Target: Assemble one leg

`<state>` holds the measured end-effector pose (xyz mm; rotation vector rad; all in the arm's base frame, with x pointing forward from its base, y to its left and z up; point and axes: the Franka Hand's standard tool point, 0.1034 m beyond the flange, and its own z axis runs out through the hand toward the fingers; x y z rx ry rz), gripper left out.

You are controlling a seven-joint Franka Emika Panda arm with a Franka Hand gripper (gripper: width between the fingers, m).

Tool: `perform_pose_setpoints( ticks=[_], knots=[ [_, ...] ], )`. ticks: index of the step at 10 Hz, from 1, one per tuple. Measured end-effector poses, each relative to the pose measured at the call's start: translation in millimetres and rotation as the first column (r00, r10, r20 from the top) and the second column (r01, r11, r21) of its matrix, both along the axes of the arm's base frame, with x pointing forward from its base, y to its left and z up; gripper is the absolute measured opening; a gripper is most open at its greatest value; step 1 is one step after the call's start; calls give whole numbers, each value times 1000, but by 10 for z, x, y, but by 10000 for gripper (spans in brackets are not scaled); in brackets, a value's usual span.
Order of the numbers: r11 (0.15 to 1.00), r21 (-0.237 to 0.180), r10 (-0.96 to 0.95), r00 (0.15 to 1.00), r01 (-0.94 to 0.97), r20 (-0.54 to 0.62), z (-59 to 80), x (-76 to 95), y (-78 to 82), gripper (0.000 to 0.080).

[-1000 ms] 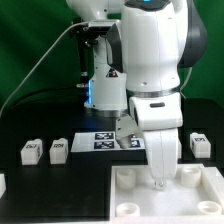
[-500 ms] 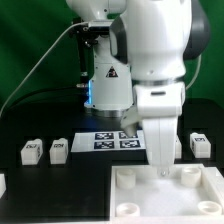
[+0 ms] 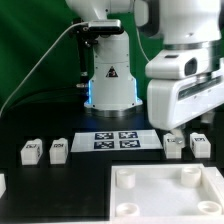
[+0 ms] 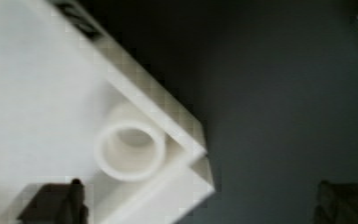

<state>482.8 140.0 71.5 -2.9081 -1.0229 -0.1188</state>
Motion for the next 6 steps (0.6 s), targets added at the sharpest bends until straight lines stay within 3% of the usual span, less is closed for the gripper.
perform_pose_setpoints(
  ticks=[3, 6],
  knots=[
    [956, 25, -290, 956, 291, -36, -3, -19, 38, 649],
    [862, 25, -504, 860, 507, -77, -38, -220, 222, 649]
  ],
)
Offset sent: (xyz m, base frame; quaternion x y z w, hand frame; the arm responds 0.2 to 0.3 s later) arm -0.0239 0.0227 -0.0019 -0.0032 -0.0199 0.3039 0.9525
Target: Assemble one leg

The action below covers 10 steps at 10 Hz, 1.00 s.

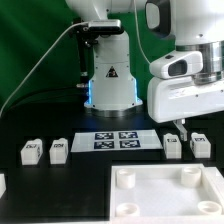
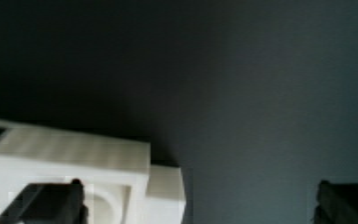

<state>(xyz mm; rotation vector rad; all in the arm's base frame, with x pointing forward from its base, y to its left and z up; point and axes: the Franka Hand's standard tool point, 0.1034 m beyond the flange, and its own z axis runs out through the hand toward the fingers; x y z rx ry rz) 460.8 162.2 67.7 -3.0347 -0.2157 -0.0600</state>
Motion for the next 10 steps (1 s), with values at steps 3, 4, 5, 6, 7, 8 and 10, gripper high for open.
perform_pose_setpoints(
  ticks=[3, 4, 5, 6, 7, 8, 10],
  knots=[
    [1000, -21, 17, 995, -19, -96, -72, -116, -6, 649],
    [999, -42, 3, 978, -12, -210, -58, -130, 10, 649],
    [997, -54, -76, 956, 63, -283, -85, -118, 85, 649],
    [991, -102, -125, 903, 90, -412, -111, -249, 121, 649],
    [986, -135, -157, 834, 100, -530, -133, -299, 164, 649],
    [986, -144, -156, 794, 87, -587, -183, -279, 193, 649],
    [986, -159, -149, 722, 54, -676, -265, -351, 203, 649]
  ],
)
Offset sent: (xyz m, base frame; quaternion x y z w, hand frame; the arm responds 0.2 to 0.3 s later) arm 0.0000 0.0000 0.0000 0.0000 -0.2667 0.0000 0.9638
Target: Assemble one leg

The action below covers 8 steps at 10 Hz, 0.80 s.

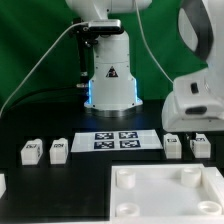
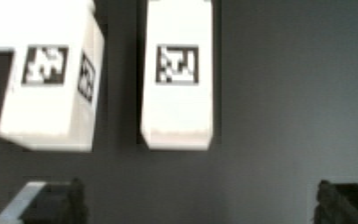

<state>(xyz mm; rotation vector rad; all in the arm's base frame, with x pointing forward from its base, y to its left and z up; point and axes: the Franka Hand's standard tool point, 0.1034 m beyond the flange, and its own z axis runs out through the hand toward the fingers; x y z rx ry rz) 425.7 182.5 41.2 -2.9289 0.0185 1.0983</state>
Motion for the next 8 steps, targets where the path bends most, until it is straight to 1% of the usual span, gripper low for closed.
perform_pose_setpoints(
  ticks=[1, 2, 3, 4, 6, 8],
  knots=[
    [1000, -9, 10, 995, -11, -99, 26, -74, -40, 649],
    [1000, -7, 8, 993, -9, -116, -26, -26, -31, 649],
    [1000, -7, 6, 995, -7, -101, -30, -23, -16, 649],
    [1000, -18, 2, 994, -4, -111, -46, -95, -4, 649],
    [999, -44, 3, 990, -9, -140, -156, -311, 45, 649],
    [999, -49, 15, 990, -22, -143, -246, -446, 84, 649]
  ],
)
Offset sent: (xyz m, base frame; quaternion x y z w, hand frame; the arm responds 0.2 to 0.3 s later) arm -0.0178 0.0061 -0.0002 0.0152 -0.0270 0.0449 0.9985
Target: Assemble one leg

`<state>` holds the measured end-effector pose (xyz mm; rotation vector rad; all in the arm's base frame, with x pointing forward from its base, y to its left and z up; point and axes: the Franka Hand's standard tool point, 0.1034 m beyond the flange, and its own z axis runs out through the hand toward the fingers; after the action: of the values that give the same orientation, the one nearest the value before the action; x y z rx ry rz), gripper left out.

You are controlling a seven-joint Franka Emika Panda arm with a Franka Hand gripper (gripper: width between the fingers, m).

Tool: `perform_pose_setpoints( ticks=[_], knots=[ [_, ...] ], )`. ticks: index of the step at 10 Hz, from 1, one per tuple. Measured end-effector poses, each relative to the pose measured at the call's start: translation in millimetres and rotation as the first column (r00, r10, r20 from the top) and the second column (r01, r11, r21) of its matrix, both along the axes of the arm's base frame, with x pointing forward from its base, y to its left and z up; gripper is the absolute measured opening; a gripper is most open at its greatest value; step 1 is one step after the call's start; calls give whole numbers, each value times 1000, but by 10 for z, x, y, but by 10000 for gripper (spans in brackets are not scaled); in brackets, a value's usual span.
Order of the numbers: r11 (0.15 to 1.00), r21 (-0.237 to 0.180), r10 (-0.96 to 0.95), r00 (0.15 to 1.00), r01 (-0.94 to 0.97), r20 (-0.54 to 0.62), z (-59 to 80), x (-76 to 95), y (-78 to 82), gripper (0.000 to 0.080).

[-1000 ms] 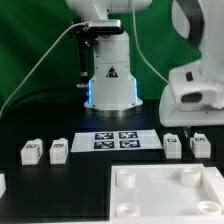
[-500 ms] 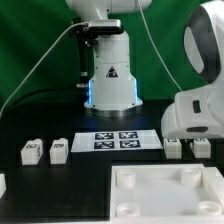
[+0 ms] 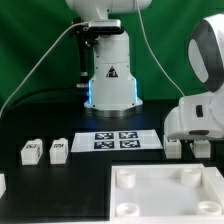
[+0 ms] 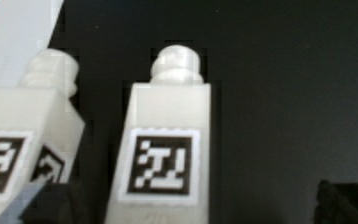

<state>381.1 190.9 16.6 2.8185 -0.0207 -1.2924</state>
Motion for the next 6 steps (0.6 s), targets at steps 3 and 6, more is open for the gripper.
perform_pose_setpoints(
  ticks=[3, 6],
  knots=[
    [1000, -2, 2, 1000, -2, -5, -70, -64, -5, 649],
    [1000, -1, 2, 1000, -2, -6, -71, -65, -6, 385]
  ],
)
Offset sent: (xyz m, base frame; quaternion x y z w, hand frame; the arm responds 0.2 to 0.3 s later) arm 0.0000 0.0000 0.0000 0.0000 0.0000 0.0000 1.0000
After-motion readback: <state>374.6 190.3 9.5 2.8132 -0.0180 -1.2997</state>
